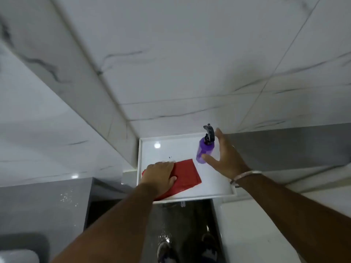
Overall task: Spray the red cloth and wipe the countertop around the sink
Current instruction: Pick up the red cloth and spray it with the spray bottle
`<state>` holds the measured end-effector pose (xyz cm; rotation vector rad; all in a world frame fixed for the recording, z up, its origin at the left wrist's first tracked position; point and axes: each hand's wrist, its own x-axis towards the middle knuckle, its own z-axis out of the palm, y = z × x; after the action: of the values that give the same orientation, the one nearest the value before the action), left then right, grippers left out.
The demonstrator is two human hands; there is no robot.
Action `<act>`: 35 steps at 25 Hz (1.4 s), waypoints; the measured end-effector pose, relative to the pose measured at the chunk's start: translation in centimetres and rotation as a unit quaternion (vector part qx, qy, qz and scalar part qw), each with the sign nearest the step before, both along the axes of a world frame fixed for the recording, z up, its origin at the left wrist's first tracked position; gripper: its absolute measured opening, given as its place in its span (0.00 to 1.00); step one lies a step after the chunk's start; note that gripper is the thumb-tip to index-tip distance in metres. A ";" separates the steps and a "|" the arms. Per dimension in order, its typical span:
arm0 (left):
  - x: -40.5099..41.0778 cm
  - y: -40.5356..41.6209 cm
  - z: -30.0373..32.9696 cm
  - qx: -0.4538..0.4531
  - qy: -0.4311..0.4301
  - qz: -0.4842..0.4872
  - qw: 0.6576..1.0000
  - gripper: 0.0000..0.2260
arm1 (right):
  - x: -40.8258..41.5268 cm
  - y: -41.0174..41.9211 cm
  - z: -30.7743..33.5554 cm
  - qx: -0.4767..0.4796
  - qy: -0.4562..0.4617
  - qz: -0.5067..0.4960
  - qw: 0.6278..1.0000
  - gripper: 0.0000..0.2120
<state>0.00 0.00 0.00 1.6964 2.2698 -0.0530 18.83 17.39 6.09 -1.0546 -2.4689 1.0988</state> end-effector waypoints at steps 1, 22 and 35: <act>-0.2 0.2 -0.9 -0.006 0.006 -0.020 1.000 0.23 | -1.0 0.3 -0.9 -0.027 0.033 0.006 0.999 0.43; -2.8 0.6 2.5 0.149 -0.586 0.432 0.669 0.09 | -1.2 -3.7 2.8 -0.167 0.184 0.076 0.966 0.27; -4.4 2.6 4.5 0.165 -0.720 0.366 0.567 0.22 | -8.2 -4.3 5.3 -0.175 -0.017 -0.008 0.984 0.12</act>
<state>-4.40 2.65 4.51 0.1970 1.3119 1.4142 10.64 13.08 11.37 -1.1908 -2.3395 1.5630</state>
